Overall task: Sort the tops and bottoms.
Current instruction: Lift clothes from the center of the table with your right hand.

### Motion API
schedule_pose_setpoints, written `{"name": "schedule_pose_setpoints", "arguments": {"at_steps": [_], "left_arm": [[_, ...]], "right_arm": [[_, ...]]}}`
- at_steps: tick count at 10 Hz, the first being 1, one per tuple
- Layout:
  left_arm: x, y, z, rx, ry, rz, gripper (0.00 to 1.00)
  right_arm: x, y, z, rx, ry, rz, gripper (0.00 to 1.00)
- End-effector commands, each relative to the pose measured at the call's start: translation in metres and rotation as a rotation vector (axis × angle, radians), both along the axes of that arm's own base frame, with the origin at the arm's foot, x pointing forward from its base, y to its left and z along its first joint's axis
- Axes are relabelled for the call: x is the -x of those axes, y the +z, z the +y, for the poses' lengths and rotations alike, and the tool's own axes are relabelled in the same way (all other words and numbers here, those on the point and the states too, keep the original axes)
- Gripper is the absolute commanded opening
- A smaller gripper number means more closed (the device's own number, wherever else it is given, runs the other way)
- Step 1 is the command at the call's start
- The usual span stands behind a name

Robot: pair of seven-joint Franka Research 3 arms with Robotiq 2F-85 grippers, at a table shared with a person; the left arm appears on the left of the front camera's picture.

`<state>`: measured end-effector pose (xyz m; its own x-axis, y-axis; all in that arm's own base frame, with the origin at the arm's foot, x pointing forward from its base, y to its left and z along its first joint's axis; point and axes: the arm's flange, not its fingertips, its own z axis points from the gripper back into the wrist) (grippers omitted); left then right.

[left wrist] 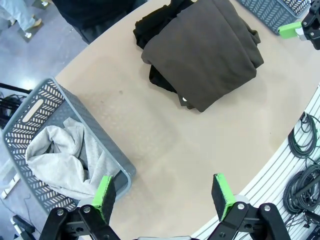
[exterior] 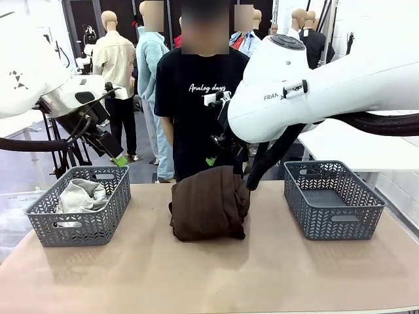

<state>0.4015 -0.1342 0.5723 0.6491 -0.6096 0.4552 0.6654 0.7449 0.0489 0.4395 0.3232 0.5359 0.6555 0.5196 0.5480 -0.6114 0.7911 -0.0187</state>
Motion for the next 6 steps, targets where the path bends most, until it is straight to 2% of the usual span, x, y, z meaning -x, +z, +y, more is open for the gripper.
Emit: {"name": "schedule_pose_setpoints", "arguments": {"at_steps": [1, 3, 4, 5, 6], "left_arm": [[0.0, 0.0, 0.002, 0.009, -0.014, 0.002, 1.0], [0.0, 0.0, 0.002, 0.009, -0.014, 0.002, 1.0], [0.0, 0.0, 0.002, 0.009, -0.014, 0.002, 1.0], [0.0, 0.0, 0.002, 0.009, -0.014, 0.002, 1.0], [0.0, 0.0, 0.002, 0.009, -0.014, 0.002, 1.0]], "right_arm": [[0.002, 0.007, -0.003, -0.012, -0.004, -0.02, 1.0], [0.001, 0.004, -0.001, -0.003, -0.001, -0.007, 1.0], [0.009, 0.009, 0.006, -0.022, -0.074, -0.01, 1.0], [0.008, 0.017, 0.018, -0.065, -0.116, 0.048, 1.0], [-0.006, 0.022, 0.032, -0.027, -0.19, 0.055, 1.0]]}}
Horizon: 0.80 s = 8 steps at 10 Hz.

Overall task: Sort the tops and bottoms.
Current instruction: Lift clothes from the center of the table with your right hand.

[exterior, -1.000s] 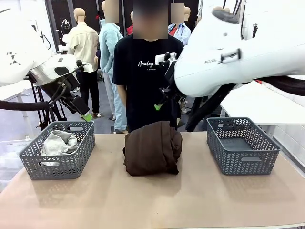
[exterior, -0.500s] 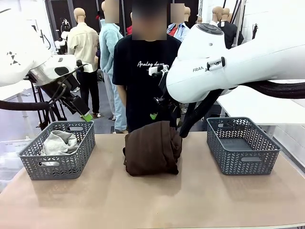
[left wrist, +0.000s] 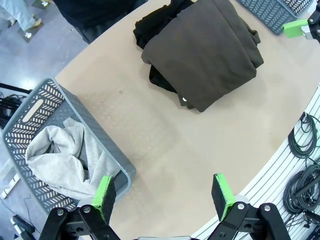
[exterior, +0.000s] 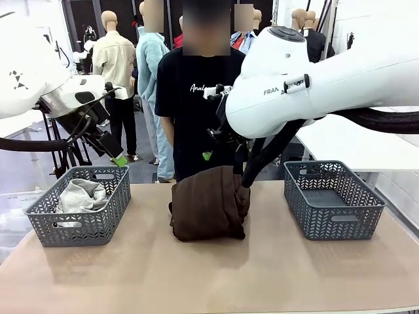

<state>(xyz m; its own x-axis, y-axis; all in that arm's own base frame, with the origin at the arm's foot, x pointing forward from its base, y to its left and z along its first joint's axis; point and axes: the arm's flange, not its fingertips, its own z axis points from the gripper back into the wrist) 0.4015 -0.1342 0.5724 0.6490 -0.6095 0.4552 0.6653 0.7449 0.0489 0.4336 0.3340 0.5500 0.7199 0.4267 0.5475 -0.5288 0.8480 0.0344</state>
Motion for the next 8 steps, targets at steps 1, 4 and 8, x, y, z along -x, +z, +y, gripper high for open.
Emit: {"name": "schedule_pose_setpoints", "arguments": {"at_steps": [1, 4, 8], "left_arm": [[0.0, 0.0, 0.002, 0.009, -0.014, 0.002, 1.0], [0.0, 0.0, 0.002, 0.009, -0.014, 0.002, 1.0], [0.0, 0.0, 0.002, 0.009, -0.014, 0.002, 1.0]], "right_arm": [[-0.029, 0.009, 0.037, 0.044, -0.115, 0.069, 1.0], [-0.076, -0.003, 0.065, 0.144, -0.234, 0.157, 1.0], [-0.114, -0.048, 0.099, 0.157, -0.298, 0.281, 1.0]]}}
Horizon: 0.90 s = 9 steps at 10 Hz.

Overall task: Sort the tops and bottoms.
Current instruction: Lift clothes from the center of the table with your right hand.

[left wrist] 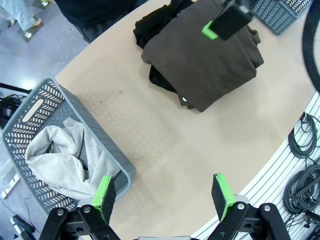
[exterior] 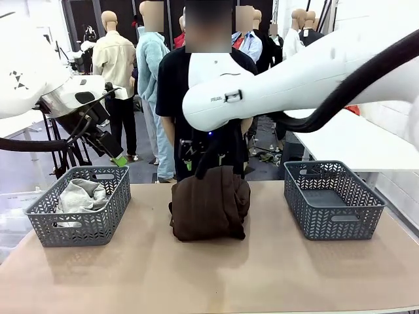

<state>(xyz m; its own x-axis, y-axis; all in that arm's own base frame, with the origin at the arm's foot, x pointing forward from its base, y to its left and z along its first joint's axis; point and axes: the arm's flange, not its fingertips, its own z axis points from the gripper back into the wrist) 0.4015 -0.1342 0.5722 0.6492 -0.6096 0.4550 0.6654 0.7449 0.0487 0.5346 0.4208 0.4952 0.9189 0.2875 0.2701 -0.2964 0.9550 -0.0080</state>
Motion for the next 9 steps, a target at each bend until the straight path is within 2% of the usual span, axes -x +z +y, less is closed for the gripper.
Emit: {"name": "schedule_pose_setpoints", "arguments": {"at_steps": [1, 2, 3, 5, 6, 7, 9], "left_arm": [[0.0, 0.0, 0.002, 0.009, -0.014, 0.002, 1.0], [0.0, 0.0, 0.002, 0.009, -0.014, 0.002, 1.0], [0.0, 0.0, 0.002, 0.009, -0.014, 0.002, 1.0], [0.0, 0.0, 0.002, 0.009, -0.014, 0.002, 1.0], [0.0, 0.0, 0.002, 0.009, -0.014, 0.002, 1.0], [0.0, 0.0, 0.002, 0.009, -0.014, 0.002, 1.0], [0.0, 0.0, 0.002, 0.009, -0.014, 0.002, 1.0]], "right_arm": [[-0.019, -0.003, 0.014, 0.0, -0.084, 0.051, 1.0], [-0.018, -0.002, 0.011, 0.021, -0.106, 0.07, 1.0], [-0.008, -0.009, 0.007, 0.002, -0.024, 0.022, 1.0], [-0.008, -0.009, 0.007, 0.002, -0.024, 0.022, 1.0], [-0.015, -0.012, 0.011, 0.015, -0.047, 0.033, 1.0], [-0.022, -0.018, 0.002, -0.025, -0.097, 0.093, 1.0], [-0.025, -0.02, -0.005, 0.005, -0.179, 0.073, 1.0]]}}
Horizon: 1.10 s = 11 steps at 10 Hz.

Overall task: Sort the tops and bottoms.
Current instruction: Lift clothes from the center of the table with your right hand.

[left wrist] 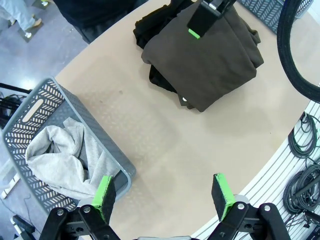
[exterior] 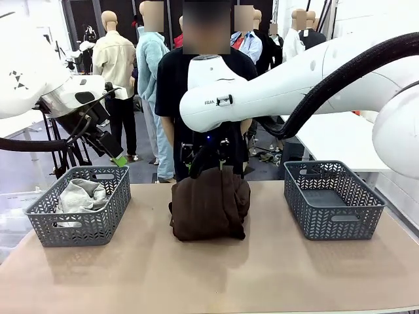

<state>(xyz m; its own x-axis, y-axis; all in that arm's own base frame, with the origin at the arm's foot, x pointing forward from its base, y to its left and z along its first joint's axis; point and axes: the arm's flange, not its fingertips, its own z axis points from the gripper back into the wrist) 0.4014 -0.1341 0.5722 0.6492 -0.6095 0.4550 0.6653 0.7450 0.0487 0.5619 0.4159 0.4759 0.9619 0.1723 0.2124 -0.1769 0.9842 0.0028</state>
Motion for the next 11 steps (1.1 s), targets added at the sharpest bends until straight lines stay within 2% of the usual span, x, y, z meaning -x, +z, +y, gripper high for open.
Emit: {"name": "schedule_pose_setpoints", "arguments": {"at_steps": [1, 8, 10, 11], "left_arm": [[0.0, 0.0, 0.002, 0.009, -0.014, 0.002, 1.0], [0.0, 0.0, 0.002, 0.009, -0.014, 0.002, 1.0], [0.0, 0.0, 0.002, 0.009, -0.014, 0.002, 1.0], [0.0, 0.0, 0.002, 0.009, -0.014, 0.002, 1.0]], "right_arm": [[-0.002, -0.004, -0.003, 0.003, -0.083, 0.012, 1.0], [-0.025, -0.036, -0.004, -0.001, -0.119, 0.134, 1.0], [-0.028, -0.039, -0.005, -0.021, -0.106, 0.141, 1.0], [-0.027, -0.036, -0.005, -0.028, -0.084, 0.124, 0.87]]}}
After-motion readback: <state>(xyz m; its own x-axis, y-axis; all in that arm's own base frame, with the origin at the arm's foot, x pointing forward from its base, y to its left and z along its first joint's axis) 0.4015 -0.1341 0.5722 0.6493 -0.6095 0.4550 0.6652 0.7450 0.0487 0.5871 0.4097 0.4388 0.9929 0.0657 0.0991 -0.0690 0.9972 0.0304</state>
